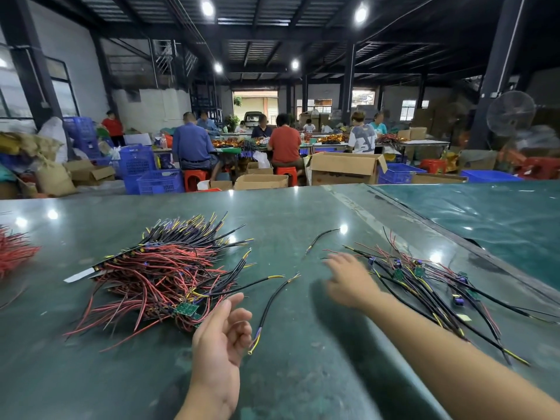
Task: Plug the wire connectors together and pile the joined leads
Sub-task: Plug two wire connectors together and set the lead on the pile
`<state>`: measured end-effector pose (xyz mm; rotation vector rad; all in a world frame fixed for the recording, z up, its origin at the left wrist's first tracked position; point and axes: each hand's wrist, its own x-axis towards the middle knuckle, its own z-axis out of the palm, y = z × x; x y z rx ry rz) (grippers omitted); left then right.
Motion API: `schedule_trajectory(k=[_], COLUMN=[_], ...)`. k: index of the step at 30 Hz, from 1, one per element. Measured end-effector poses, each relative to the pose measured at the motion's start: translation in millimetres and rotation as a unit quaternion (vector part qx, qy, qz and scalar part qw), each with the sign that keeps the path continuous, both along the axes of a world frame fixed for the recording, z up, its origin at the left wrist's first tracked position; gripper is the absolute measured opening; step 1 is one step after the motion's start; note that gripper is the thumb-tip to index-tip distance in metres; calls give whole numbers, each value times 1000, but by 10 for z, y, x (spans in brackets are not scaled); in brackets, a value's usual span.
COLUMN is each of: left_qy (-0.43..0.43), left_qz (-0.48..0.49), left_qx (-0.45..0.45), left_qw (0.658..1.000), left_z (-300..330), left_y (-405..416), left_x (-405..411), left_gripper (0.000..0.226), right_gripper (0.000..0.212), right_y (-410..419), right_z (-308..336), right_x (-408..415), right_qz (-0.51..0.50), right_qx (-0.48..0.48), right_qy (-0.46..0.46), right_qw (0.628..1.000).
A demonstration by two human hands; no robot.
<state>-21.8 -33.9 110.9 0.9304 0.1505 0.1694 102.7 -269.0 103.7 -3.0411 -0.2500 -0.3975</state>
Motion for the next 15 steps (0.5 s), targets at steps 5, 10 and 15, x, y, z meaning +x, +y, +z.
schedule_trajectory(k=[5,10,15], left_qy=[-8,-2,-3], left_qz=[34,38,35], left_qx=[-9,-25,-28], left_qw=[999,999,999], left_z=[18,11,-4], left_y=[73,102,96], left_x=[12,19,26], left_gripper=[24,22,22], right_gripper=[35,24,41], right_y=[892,965,282], right_z=[-30,-115,-45], right_x=[-170,-269,-290], right_qz=[202,147,44], right_qx=[111,135,125], right_qy=[133,77,111], right_qw=[964,977,985])
